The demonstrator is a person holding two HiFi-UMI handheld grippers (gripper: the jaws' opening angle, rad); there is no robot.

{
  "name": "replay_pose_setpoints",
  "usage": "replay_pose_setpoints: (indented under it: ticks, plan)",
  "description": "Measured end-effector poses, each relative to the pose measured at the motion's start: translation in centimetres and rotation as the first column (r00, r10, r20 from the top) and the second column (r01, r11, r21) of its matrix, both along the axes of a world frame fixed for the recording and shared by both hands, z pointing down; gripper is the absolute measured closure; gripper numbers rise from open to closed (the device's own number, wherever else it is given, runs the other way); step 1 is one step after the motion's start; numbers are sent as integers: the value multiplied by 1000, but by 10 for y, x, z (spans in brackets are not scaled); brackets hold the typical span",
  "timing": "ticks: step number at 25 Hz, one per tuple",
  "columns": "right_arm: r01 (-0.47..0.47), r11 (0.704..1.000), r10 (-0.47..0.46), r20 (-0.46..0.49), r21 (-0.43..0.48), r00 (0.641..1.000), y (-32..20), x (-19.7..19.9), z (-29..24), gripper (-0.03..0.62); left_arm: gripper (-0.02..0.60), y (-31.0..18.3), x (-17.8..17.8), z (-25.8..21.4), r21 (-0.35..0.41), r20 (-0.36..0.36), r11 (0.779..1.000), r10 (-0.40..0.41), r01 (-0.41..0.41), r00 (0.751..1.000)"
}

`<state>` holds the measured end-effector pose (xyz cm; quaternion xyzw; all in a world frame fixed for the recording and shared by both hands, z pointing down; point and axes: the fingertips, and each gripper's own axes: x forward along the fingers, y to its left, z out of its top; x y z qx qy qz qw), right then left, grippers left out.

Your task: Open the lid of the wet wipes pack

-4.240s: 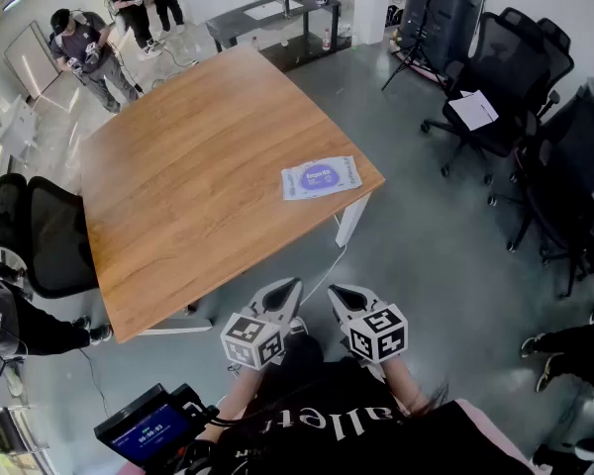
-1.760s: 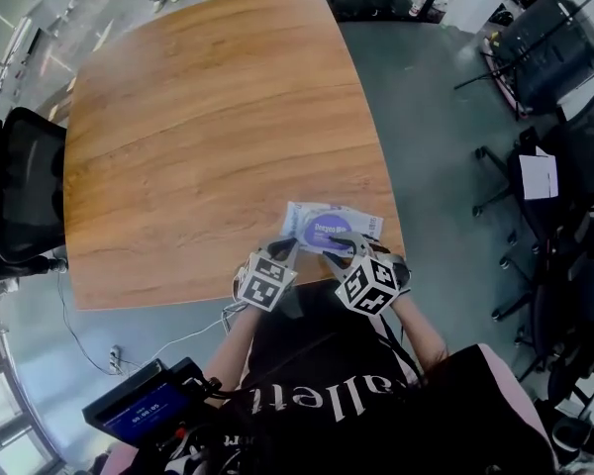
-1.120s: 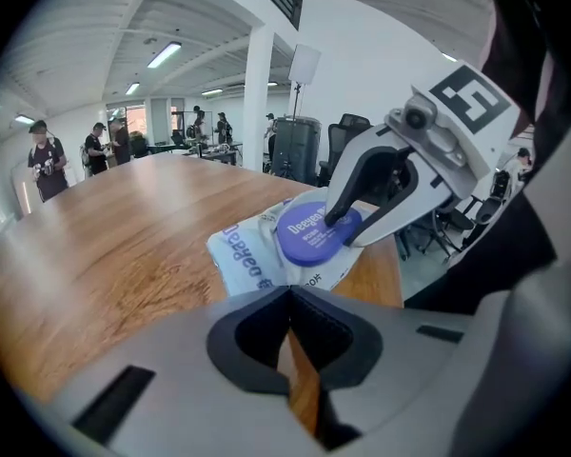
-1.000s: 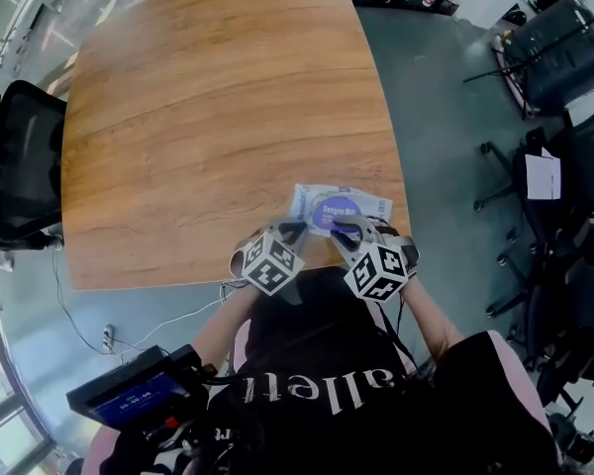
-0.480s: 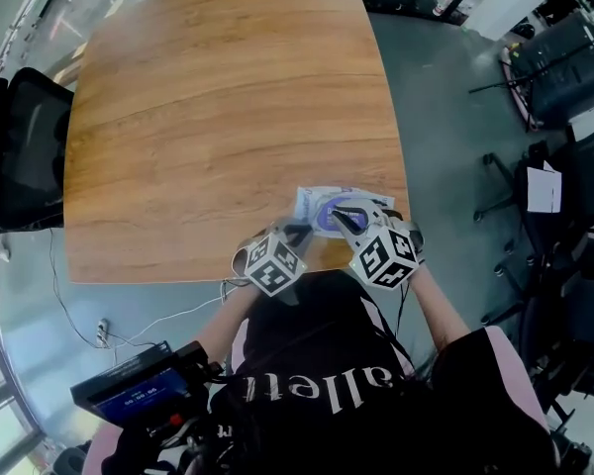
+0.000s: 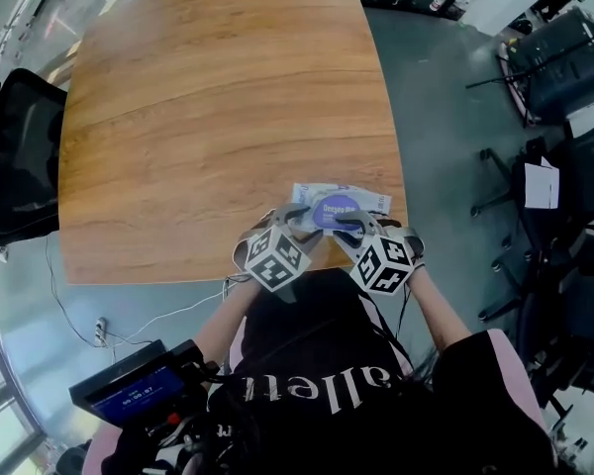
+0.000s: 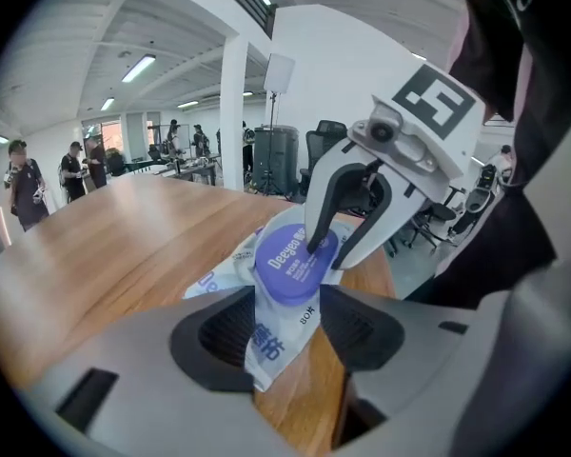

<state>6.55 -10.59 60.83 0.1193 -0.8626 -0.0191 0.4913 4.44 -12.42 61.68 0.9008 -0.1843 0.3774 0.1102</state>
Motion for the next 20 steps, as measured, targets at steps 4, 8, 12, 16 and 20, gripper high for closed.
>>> replay_pose_setpoints:
  ticks: [4,8,12,16,20]
  plan:
    - [15,1000,-15,-17,7,1000,-3,1,6,517,379,-3,3,6,26,58,997,69,-71,996]
    - [22,1000,-22,-9,19,1000,-4,2,11,517,379,-3,4,14,30,72,996,84,-86,994]
    - [104,989,-98,-56,109,994,-3,2,12,517,380,-6,8,21,2,46,998,70,-70,997]
    - [228,952,-206,-125,205,971,0,-4,16,517,380,-5,9,22,21,5,997,72,-72,997]
    - [209,951,-194,-87,229,977,-1,-4,11,508,380,-5,8,22,24,3,997,71,-71,997]
